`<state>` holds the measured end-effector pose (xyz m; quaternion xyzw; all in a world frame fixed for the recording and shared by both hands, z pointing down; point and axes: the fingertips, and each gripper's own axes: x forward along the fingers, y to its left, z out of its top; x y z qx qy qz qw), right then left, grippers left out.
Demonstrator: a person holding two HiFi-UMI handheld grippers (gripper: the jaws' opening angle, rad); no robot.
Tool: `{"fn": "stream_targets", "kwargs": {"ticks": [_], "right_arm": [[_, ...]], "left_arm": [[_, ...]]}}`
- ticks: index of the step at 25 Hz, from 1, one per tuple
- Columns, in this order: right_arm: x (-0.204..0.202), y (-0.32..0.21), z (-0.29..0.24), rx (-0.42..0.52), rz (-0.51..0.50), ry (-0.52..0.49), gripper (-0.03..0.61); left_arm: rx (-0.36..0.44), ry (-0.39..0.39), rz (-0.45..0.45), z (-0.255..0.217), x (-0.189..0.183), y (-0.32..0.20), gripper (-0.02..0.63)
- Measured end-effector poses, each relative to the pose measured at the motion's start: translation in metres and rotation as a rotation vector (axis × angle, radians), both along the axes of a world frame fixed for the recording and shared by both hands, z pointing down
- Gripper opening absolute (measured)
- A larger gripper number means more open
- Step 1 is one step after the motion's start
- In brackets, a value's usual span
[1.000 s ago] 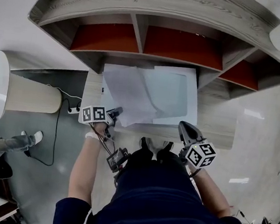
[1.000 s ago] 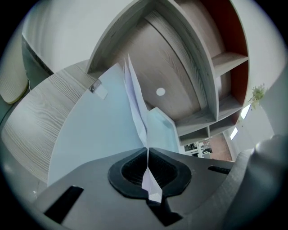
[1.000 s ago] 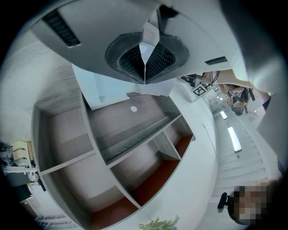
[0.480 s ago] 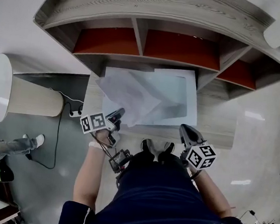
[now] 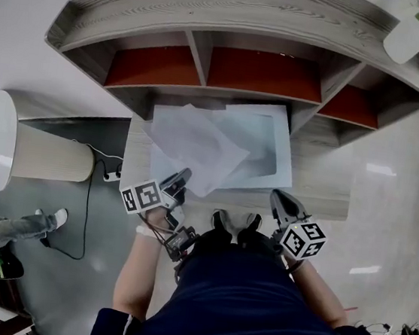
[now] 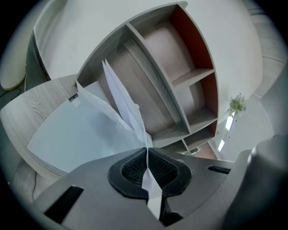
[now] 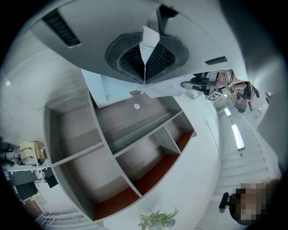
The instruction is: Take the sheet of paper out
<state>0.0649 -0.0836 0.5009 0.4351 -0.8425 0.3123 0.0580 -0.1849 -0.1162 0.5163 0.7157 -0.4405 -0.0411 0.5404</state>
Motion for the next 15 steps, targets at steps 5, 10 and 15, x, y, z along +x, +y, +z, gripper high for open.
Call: {"fn": "stream_targets", "kwargs": {"ticks": [5,10,15], "right_arm": [[0.000,-0.003,-0.024,0.057,-0.012,0.022,0.014],[0.001,-0.007,-0.057,0.124,-0.006,0.015,0.014],[0.008,-0.015,-0.089,0.180,0.020,-0.033,0.014]], "left_arm": [[0.024,0.013,0.013,-0.013,0.011,0.002,0.018],[0.052,0.042,0.026,-0.029,0.025,0.005,0.018],[0.096,0.082,0.051,-0.048,0.042,0.007,0.018]]}}
